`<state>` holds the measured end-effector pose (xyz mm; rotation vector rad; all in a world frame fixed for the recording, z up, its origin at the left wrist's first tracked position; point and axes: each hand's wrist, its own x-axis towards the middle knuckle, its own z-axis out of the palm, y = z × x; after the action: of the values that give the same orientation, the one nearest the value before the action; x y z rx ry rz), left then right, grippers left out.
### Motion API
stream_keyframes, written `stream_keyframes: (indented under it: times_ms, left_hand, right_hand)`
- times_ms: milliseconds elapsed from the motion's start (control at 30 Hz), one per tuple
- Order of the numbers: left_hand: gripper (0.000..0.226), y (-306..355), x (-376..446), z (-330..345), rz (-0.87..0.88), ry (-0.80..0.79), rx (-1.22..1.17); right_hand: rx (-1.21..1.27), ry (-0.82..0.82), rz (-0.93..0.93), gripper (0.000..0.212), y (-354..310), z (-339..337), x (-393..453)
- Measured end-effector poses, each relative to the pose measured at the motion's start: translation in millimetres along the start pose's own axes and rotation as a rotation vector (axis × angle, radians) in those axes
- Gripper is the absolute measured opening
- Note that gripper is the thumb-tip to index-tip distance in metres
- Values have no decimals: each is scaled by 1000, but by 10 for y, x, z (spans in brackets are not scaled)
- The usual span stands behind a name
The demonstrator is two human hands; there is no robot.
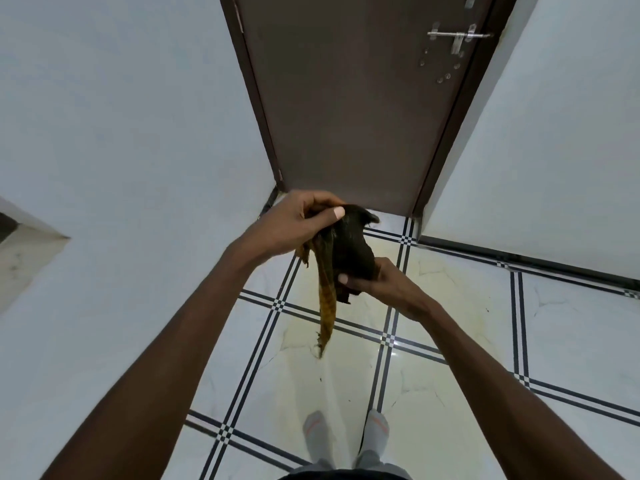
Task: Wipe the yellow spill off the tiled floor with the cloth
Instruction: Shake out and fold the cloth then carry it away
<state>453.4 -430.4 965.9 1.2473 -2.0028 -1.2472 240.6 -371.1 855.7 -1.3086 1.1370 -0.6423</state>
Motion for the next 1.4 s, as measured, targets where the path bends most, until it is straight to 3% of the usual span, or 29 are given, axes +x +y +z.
stream_keyframes:
  times_ms: [67,200,267,433,600,700,900,1067,1200,1300,1400]
  left_hand:
    - [21,-27,58,-136,-17,88,-25]
    - [39,-241,137,-174,-91,186,-29]
    - [38,-426,94,-55,-158,236,-68]
    - [38,-893,-311,453,-456,446,-404]
    - [50,-1025,-474,747,-717,312,-504]
    - [85,-1017,-421,715,-682,264,-640]
    - [108,-757,-210,453,-568,256,-703]
    - [97,-655,-124,305,-394,271,-756]
    - [64,-576,-64,156,-295,265,-570]
    - [43,-521,-70,45,-279,285,-516]
    - [36,-496,-75,-10,-325,309,-450]
  right_hand:
    - [83,-11,16,34,-40,103,-32]
    - [249,41,33,16,-176,301,-11]
    - [347,86,44,17,-250,352,20]
    - [544,171,127,21,-341,390,60]
    - [617,180,181,22,-392,389,86]
    - [607,142,195,26,-517,339,119]
    - [745,143,112,28,-861,156,166]
    - [730,165,103,23,-966,89,188]
    - [687,210,111,24,-958,56,212]
    - [455,372,112,24,-914,8,245]
    - [238,464,126,17,-828,-40,250]
